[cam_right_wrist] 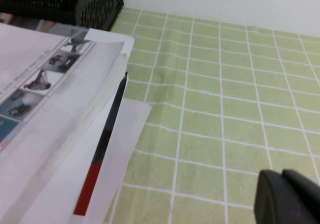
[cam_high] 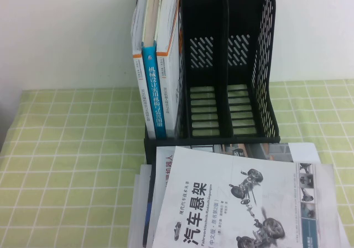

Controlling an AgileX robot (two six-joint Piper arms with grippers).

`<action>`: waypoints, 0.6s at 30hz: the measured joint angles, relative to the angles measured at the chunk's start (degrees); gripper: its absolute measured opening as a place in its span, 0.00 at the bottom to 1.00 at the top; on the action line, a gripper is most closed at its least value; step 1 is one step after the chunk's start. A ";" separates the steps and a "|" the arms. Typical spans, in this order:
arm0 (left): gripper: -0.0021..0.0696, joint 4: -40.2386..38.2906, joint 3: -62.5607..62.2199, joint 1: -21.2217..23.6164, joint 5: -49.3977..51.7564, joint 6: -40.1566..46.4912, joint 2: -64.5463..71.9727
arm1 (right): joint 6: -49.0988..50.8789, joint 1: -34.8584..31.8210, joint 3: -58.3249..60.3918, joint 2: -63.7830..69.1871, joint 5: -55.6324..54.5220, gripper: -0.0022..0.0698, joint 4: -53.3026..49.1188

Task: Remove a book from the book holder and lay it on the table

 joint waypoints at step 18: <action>0.03 0.00 0.00 0.00 0.00 0.62 0.00 | 0.00 0.00 0.00 0.00 0.00 0.03 0.00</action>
